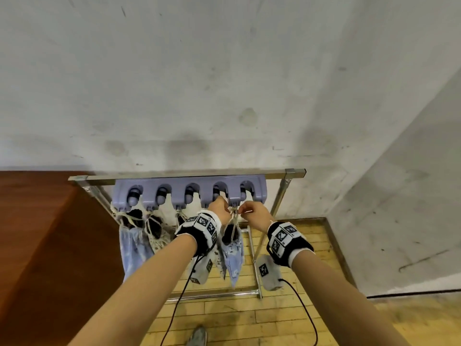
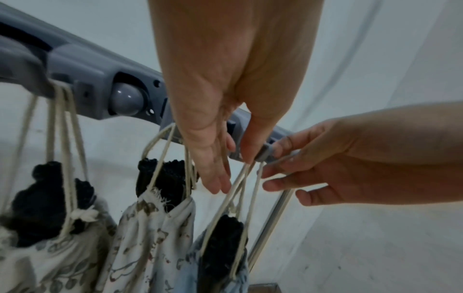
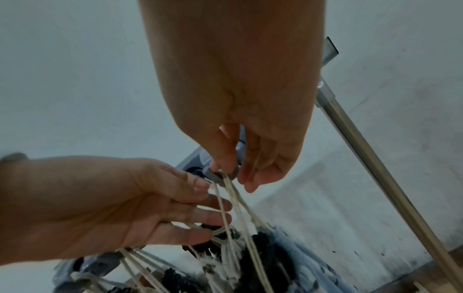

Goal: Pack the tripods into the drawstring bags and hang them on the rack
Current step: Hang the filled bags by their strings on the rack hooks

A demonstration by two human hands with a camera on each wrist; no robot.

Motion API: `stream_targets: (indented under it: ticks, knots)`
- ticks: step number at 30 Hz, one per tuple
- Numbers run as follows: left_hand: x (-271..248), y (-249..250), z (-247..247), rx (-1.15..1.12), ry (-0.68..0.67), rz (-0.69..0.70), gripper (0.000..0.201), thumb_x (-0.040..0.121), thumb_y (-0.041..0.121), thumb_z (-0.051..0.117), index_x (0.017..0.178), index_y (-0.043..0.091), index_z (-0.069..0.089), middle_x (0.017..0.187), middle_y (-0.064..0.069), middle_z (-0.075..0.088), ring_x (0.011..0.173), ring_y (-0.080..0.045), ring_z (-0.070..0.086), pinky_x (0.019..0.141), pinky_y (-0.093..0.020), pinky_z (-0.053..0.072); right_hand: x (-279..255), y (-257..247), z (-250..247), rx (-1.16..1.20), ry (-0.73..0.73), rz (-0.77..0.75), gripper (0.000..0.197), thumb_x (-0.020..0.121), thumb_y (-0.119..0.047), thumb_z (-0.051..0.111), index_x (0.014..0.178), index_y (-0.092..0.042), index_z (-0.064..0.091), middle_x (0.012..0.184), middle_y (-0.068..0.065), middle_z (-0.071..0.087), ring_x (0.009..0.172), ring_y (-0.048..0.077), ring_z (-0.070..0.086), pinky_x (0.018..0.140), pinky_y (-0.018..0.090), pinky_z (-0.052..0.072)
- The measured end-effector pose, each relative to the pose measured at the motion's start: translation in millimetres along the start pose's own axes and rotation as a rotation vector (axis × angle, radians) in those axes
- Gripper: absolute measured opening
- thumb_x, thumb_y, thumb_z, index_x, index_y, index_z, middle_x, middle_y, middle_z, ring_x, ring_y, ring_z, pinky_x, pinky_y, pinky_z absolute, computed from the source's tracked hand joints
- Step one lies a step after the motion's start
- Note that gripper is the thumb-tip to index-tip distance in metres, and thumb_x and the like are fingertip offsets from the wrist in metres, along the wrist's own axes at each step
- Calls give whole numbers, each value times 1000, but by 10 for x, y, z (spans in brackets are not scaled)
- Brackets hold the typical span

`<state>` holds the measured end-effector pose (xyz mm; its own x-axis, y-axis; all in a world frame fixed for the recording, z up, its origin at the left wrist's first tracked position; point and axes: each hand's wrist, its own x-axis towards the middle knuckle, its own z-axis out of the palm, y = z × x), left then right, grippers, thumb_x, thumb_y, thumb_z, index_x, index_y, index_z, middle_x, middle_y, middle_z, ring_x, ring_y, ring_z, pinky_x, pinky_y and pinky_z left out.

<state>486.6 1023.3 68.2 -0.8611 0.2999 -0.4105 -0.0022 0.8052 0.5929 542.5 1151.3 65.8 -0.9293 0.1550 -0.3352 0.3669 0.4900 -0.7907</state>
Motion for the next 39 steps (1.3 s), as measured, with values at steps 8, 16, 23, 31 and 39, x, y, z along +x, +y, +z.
stream_targets:
  ticks: [8, 16, 23, 31, 39]
  knots:
    - [-350, -226, -375, -173, -150, -27, 4, 84, 4, 60, 83, 4, 64, 81, -21, 63, 74, -29, 65, 61, -26, 50, -46, -353, 7, -280, -185, -98, 11, 89, -7, 53, 87, -18, 56, 87, 5, 58, 81, 23, 57, 72, 33, 47]
    - [-956, -1062, -1472, -231, 161, -86, 19, 91, 5, 55, 104, -2, 68, 108, -20, 65, 96, -28, 61, 77, -28, 43, 0, -1516, 910, -338, -357, -338, 39, 95, -14, 49, 132, -11, 38, 96, 21, 59, 79, 32, 56, 66, 42, 43]
    - [-1590, -2634, -2281, -340, 333, -265, 16, 90, 3, 55, 93, 10, 69, 96, -8, 62, 99, -25, 59, 89, -34, 51, -134, -2311, 2355, -418, -481, -389, 64, 92, -10, 52, 146, -16, 19, 78, 5, 51, 72, 22, 53, 66, 35, 45]
    - [-2041, -4357, -3077, -343, 321, -312, 21, 91, 4, 52, 100, 8, 70, 91, -8, 64, 73, -16, 57, 60, -19, 46, -142, -3246, 4211, -528, -467, -408, 65, 91, -15, 55, 146, -17, 22, 95, 8, 58, 95, 28, 61, 84, 39, 51]
    - [-2140, -5782, -4018, -415, 292, -376, 22, 89, 3, 51, 82, 16, 67, 91, -7, 64, 79, -19, 57, 62, -22, 47, 2, -4011, 5681, -590, -522, -337, 63, 91, -17, 55, 146, -22, 25, 133, 15, 47, 101, 24, 57, 82, 32, 47]
